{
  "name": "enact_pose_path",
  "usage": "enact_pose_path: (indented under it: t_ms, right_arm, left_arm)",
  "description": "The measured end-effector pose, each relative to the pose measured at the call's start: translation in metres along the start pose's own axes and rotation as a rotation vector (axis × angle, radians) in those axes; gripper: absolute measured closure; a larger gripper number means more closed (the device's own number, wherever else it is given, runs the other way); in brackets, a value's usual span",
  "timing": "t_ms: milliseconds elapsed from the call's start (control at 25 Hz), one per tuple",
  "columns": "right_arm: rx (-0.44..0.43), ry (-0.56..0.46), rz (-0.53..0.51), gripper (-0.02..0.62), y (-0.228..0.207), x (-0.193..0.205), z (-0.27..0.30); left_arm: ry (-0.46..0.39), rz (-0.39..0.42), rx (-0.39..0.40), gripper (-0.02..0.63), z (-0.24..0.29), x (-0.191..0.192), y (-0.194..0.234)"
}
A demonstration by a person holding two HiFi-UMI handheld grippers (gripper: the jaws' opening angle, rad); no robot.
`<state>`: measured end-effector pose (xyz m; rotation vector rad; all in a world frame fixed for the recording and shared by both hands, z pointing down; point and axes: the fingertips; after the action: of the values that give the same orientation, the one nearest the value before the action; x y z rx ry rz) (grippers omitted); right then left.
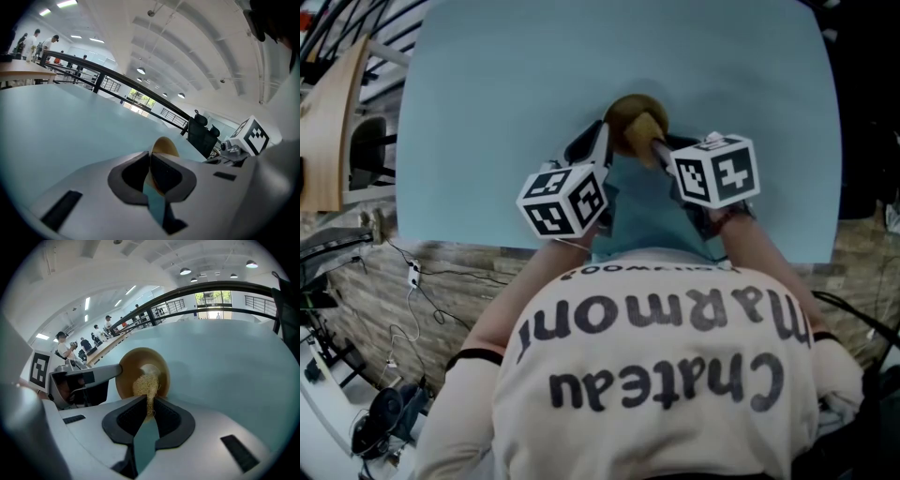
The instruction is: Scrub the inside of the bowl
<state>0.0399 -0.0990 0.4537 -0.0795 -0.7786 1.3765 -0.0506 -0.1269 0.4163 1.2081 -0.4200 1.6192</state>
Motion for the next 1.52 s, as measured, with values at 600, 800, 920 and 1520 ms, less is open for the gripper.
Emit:
enact_pose_path:
  t_ms: [600,800,920,1520]
  right_arm:
    - [0.040,0.018,0.019,0.532,-0.014,0.005,0.002]
    - [0.052,0.020,0.023,0.531,-0.019,0.007,0.001]
    - [0.057,0.023,0.027,0.531,-0.022,0.008,0.001]
    - [0.072,-0.003,0.063,0.531,-0.032,0.002,-0.004]
  left_arm:
    - [0.046,0.088,0.026,0.591,0.002,0.002,-0.005]
    - [0.055,0.132,0.042,0.591,0.003,0.002,-0.011]
    - [0.062,0.178,0.047,0.591,0.003,0.002,-0.014]
    - [0.086,0.246,0.068,0.591,0.003,0.002,-0.019]
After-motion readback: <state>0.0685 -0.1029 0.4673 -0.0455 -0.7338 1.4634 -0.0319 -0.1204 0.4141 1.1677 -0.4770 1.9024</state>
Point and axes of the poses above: the fingertips, and each gripper's own axes: z forward along the fingers, y to its left, x out of its underside, and after that the axes turned 14 degrees about z, right-handed
